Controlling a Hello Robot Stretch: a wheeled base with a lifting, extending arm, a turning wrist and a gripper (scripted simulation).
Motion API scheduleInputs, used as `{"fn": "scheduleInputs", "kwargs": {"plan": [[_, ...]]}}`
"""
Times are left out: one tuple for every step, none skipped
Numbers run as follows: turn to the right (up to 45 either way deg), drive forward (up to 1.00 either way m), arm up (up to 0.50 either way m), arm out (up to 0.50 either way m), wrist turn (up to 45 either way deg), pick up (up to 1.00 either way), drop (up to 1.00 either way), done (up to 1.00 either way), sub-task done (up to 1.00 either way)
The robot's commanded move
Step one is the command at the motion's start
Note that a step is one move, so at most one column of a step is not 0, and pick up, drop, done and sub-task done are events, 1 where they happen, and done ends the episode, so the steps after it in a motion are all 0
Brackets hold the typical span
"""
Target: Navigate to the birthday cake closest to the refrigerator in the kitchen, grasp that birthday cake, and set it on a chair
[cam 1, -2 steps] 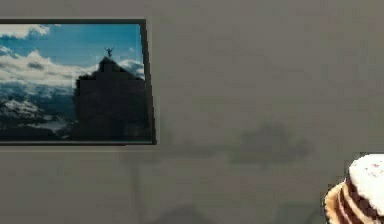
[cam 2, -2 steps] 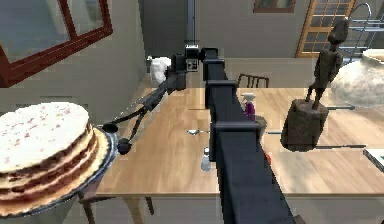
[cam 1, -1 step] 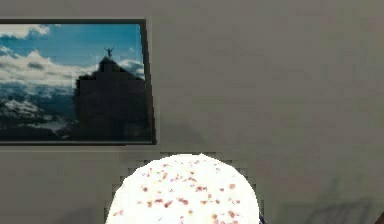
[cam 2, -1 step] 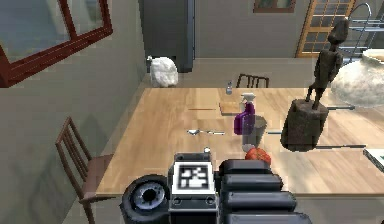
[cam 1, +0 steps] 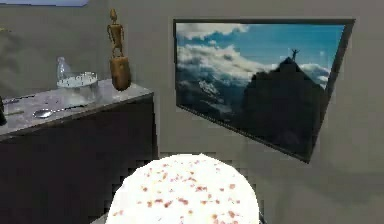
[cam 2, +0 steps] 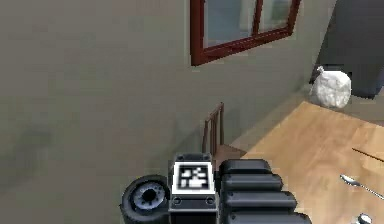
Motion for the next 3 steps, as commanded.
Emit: {"fn": "scheduleInputs", "kwargs": {"plan": [[-45.0, 0.0, 0.0, 0.0, 0.0, 0.0, 0.0, 0.0, 0.0], [-33.0, 0.0, 0.0, 0.0, 0.0, 0.0, 0.0, 0.0, 0.0], [0.0, 0.35, 0.0, 0.0, 0.0, 0.0, 0.0, 0.0, 0.0]]}}
